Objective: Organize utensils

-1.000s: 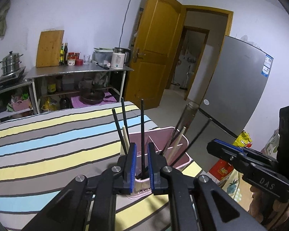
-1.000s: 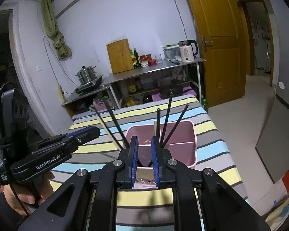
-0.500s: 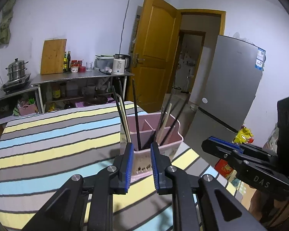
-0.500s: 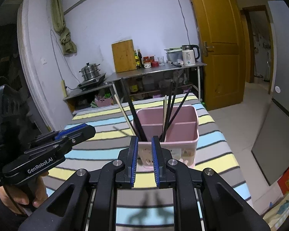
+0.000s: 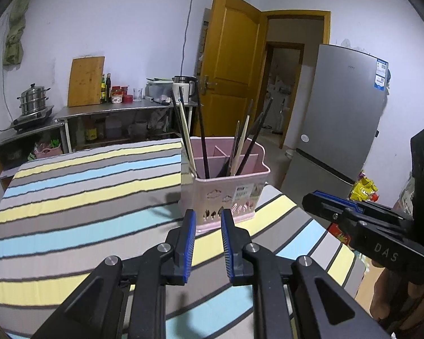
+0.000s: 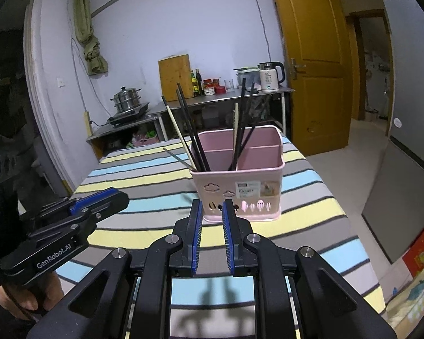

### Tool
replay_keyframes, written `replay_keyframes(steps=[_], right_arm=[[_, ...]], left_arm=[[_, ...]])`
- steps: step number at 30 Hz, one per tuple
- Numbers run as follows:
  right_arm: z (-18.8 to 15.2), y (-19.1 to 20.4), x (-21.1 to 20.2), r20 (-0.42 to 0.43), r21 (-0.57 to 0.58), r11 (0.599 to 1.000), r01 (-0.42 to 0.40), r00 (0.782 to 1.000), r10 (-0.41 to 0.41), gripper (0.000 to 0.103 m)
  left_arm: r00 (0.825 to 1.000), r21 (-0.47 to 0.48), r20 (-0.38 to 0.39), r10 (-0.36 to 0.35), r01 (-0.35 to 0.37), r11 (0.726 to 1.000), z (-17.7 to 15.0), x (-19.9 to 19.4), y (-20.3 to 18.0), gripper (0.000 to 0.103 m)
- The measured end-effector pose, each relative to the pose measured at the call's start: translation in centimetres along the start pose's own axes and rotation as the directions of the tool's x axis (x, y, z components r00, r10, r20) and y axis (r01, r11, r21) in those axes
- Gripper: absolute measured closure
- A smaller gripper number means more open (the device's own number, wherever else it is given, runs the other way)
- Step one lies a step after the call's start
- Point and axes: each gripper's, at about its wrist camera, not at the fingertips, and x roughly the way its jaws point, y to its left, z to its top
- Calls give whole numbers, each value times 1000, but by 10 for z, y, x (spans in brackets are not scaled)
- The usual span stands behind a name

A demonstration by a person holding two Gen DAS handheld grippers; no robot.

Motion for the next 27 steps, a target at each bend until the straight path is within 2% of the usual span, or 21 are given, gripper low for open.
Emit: replay_keyframes(steps=[10,27], right_arm=[[-12,-4,-7,11,5,999,34,999,-34,88],[-17,0,-8,4,-1,999,41,999,-41,88]], left_arm=[[1000,0,17,-7,7,1000,-12,-8,3,86],[1000,-11,16,5,-4,1000,-16,-8,9,86]])
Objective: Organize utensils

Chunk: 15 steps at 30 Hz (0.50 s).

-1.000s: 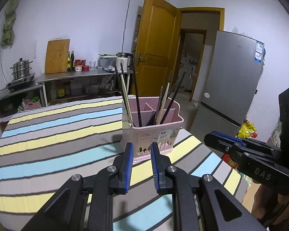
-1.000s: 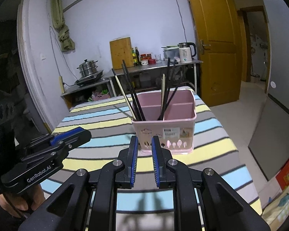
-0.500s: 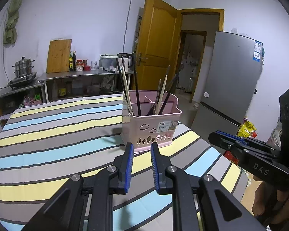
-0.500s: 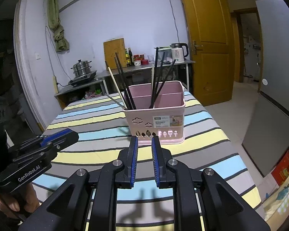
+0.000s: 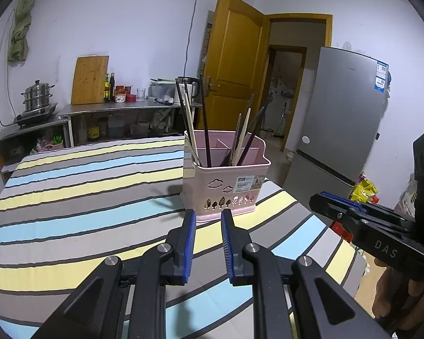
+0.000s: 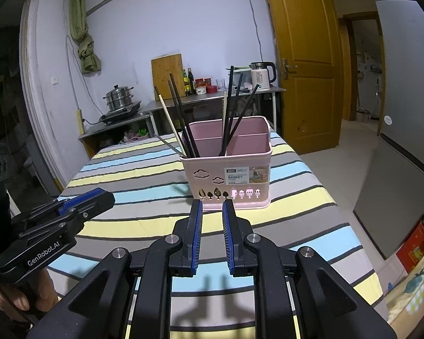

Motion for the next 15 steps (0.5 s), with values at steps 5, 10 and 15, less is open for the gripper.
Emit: replay_keyframes(steps=[5,10,15], right_arm=[[-1,0,-2,-1,-2,1000,2,1000,-2,88],[-1,0,-2,-1,-3,1000,1,1000,-1,88],[-1,1,-1,-2,-5,1000,1,1000,-1,88]], left_arm=[[1000,-1,-3,0,0,1000,-1,-1,-1,85],[1000,-3,-4,0,0,1000,-1,-1,0,85],[1000,-2,-3,3,-3,1000,-1,-1,-1,86]])
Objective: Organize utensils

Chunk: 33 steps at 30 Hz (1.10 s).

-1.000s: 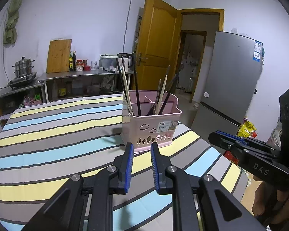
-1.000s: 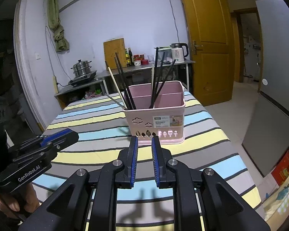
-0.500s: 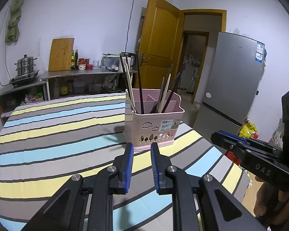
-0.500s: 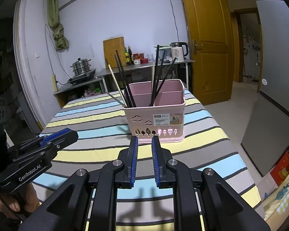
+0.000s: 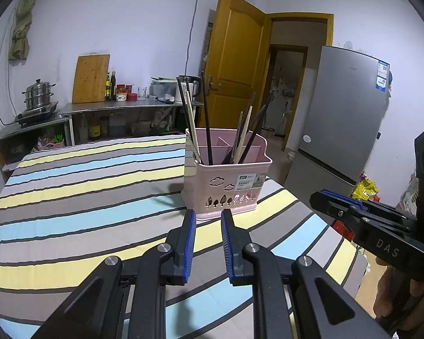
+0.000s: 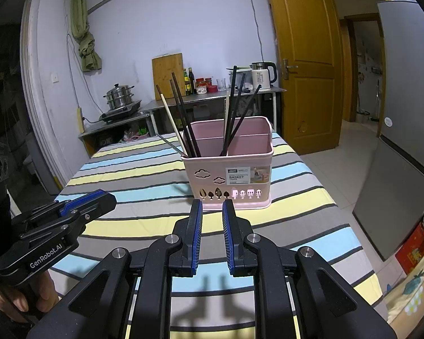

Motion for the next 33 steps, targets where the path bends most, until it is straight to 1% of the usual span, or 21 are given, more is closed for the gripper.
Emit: replay_keyframes(steps=[12,18,33], right_arm=[[0,1,1,-3,-2,1000,0,1000,0,88],[1,1,3,-7,-6,1000,-1,1000,1,88],[0,-1,4,-14,-5,1000,-1,1000,0,88]], left_arm=[[1000,2,1,15,-15,1000,-2,-1,0,86],[999,15,4,38,-38,999,-3,-1,-5,85],[1000,25,6,27,-27,999,-5,-2,-8,85]])
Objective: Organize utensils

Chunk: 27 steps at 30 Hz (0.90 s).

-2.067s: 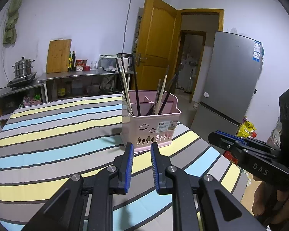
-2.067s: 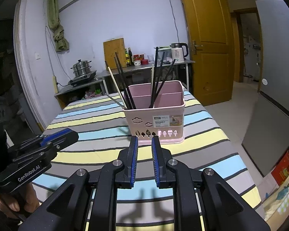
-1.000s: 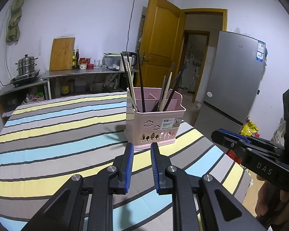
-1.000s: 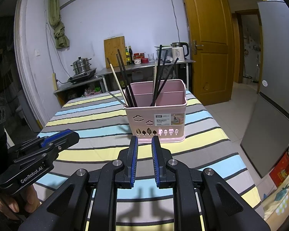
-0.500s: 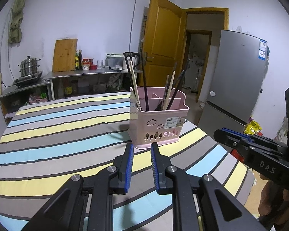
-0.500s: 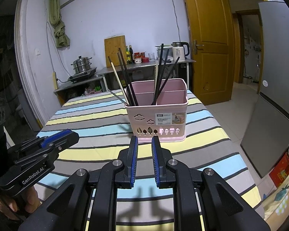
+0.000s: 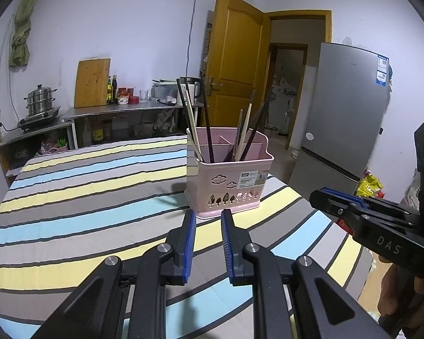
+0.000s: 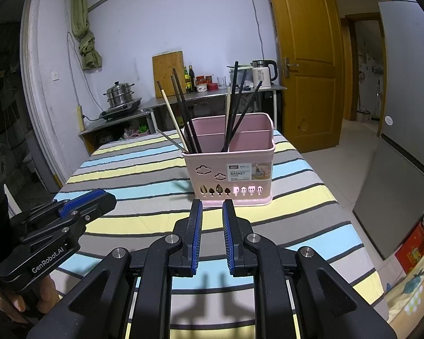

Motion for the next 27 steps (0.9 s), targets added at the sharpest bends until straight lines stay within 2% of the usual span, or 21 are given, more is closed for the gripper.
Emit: replay_keyframes(steps=[27], right_arm=[[-2,-1,4,-13,-6,1000,7,1000,-8,88]], left_arm=[[1000,36,-14,-15,16,999,-3,4,-4,85]])
